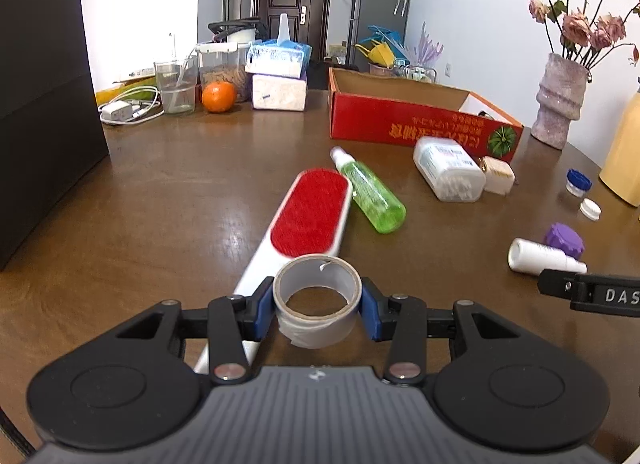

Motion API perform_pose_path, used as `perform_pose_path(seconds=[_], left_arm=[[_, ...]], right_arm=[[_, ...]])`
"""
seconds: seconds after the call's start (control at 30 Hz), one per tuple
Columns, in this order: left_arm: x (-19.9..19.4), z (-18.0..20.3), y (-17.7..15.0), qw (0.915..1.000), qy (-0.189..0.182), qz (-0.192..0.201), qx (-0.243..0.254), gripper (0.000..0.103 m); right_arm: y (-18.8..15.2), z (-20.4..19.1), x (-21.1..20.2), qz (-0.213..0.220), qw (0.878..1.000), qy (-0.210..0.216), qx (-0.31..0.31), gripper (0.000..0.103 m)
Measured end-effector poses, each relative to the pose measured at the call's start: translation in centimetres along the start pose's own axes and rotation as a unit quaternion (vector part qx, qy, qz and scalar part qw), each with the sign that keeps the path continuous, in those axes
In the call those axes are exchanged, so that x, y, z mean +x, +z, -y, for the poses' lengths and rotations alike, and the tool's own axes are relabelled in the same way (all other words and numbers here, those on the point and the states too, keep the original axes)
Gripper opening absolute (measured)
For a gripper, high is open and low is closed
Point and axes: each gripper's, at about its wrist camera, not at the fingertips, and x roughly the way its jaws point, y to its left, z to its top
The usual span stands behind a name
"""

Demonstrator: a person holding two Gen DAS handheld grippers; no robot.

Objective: Organize rigid objects
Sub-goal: 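Grasp the white tape roll with the left gripper while the right approaches the spray bottle, then lift the tape roll with the left gripper while the right gripper grasps the white spray bottle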

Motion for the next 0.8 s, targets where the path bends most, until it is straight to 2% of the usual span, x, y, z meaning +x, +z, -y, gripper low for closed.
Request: perform_pose_path(seconds=[0.37, 0.57, 0.8], left_arm=[[2.0, -1.1, 2.7, 1.0000, -0.004, 0.001, -0.005, 0.044], [2.8, -1.6, 3.3, 0.9999, -0.004, -0.002, -0.012, 0.044], [3.3, -1.8, 3.4, 0.9999, -0.004, -0.007, -0.014, 0.044]], right_arm=[[1.7, -0.6, 3.3, -0.006, 0.999, -0.039, 0.035, 0.102], [2.1, -0.8, 4.6, -0.009, 0.997, -0.067, 0.047, 0.102], [2.0, -0.6, 5.6, -0.013, 0.996, -0.079, 0.049, 0.102]])
